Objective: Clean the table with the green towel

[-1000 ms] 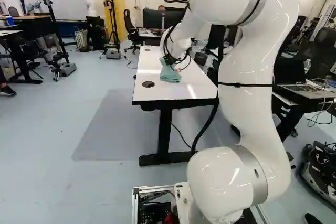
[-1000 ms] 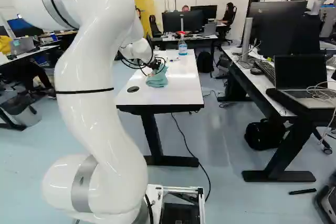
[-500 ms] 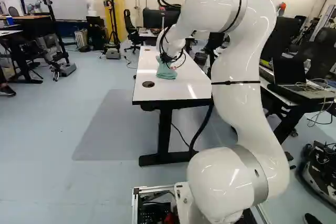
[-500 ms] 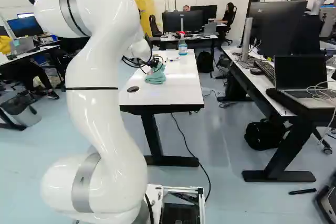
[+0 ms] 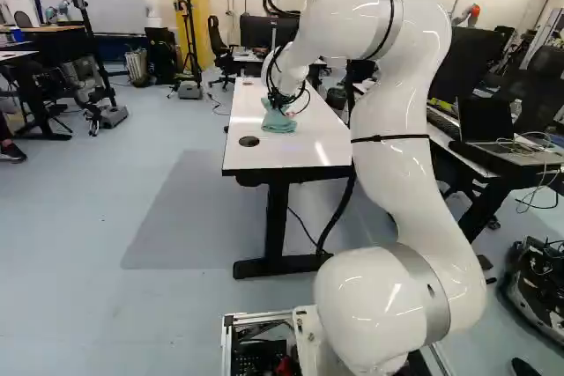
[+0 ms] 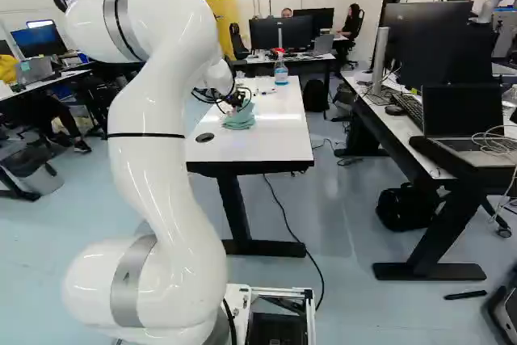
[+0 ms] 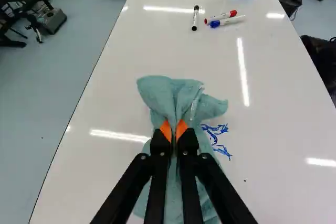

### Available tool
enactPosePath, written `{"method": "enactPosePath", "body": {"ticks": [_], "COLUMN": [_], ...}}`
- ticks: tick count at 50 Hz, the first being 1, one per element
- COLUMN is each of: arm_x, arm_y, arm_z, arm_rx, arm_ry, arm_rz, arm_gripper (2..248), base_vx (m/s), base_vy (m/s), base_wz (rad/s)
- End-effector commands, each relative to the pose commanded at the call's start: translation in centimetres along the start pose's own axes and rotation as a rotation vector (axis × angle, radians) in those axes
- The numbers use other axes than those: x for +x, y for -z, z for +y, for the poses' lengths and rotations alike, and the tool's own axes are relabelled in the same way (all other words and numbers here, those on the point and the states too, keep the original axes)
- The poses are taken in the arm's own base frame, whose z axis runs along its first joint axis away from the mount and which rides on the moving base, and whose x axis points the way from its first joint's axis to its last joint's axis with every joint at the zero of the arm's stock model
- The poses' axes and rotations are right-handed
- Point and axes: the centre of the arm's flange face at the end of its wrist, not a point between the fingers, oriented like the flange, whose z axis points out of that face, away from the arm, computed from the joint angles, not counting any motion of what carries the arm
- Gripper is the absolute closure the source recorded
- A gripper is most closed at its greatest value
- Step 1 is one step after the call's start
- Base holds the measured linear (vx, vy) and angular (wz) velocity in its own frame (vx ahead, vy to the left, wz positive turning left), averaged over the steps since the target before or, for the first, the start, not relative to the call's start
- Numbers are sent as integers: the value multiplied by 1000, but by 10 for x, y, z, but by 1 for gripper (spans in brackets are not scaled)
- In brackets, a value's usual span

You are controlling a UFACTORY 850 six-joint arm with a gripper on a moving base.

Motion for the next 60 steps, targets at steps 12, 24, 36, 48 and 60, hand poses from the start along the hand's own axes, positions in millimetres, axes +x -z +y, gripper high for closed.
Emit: {"method": "enactPosePath", "body": {"ticks": [12, 24, 36, 48, 60], "arm_x": [-4, -7, -10, -11, -11], "arm_y": [0, 0, 1, 1, 1], "arm_z": [0, 0, 0, 0, 0], "arm_rx": [0, 0, 0, 0, 0], "arm_ry": [0, 0, 0, 0, 0], "arm_rz": [-43, -83, -111, -121, -121], "arm_gripper": [220, 220, 220, 220, 220], "base_vx": [0, 0, 0, 0, 0], "base_vy": [0, 0, 0, 0, 0], "base_wz": [0, 0, 0, 0, 0]}}
